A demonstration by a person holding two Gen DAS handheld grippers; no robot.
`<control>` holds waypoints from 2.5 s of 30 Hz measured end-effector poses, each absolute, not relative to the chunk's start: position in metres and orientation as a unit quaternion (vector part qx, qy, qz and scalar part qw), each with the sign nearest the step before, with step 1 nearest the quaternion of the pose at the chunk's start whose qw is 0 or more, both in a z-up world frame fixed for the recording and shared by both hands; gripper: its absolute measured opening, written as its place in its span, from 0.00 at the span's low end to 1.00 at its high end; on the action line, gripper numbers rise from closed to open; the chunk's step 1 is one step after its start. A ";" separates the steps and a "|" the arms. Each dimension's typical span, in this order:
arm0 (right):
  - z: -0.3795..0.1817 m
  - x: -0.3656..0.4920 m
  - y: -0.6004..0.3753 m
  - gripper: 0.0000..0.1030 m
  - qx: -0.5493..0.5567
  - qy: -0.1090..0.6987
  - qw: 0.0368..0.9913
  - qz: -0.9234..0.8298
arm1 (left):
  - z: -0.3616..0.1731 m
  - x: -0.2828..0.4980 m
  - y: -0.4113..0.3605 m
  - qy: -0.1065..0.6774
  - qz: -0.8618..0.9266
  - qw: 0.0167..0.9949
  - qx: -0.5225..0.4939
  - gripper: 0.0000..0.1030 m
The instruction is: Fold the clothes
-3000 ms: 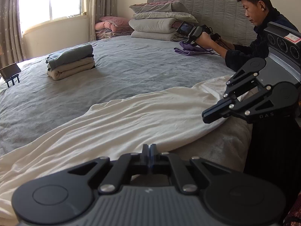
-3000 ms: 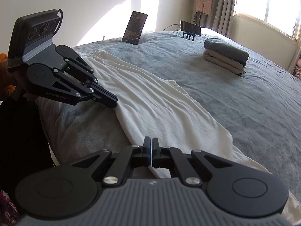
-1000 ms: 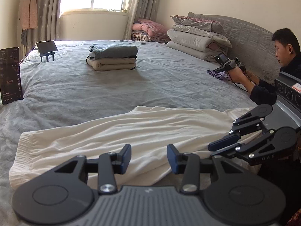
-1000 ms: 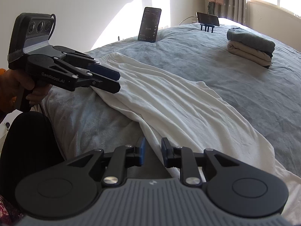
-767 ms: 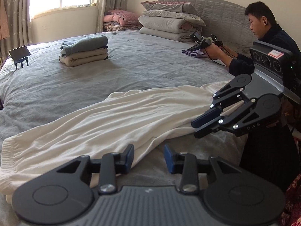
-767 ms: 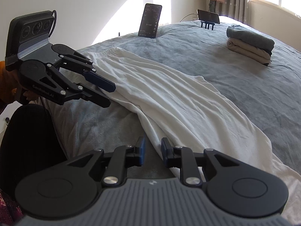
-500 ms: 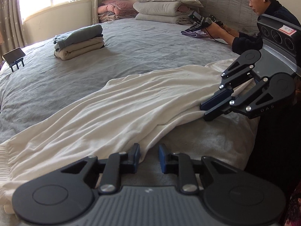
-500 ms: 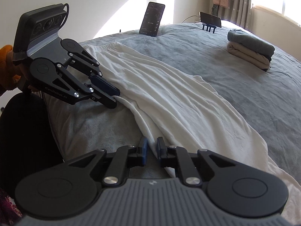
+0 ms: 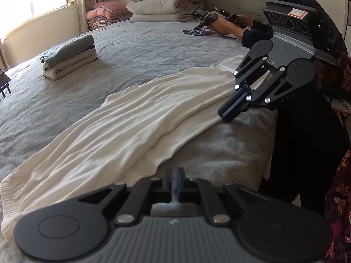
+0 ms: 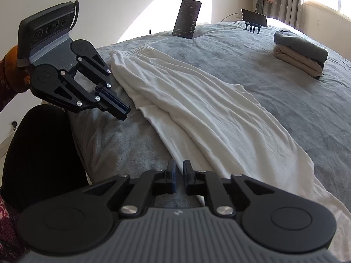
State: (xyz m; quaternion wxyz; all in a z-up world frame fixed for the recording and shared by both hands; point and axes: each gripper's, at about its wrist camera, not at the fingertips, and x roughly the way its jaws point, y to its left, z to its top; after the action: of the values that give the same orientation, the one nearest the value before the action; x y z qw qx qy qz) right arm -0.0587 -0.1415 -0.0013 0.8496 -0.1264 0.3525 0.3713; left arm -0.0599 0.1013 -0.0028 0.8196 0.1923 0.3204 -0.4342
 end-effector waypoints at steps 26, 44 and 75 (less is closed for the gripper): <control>-0.006 -0.035 -0.154 0.02 -0.150 0.324 0.879 0.316 | -0.002 -0.055 0.095 0.252 -0.349 0.860 0.272 0.02; 0.002 -0.063 -0.143 0.03 -0.168 0.342 0.841 0.385 | -0.005 -0.073 0.112 0.308 -0.386 0.830 0.258 0.09; -0.019 -0.009 -0.057 0.14 -0.089 0.310 0.843 0.429 | -0.010 -0.035 0.183 0.309 -0.159 0.937 0.017 0.32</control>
State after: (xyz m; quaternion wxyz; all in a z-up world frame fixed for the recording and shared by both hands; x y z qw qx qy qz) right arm -0.0089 -0.0568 -0.0187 0.8435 -0.0887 0.3105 0.4293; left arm -0.0350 0.1833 -0.0099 0.9375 0.0169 0.3094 -0.1586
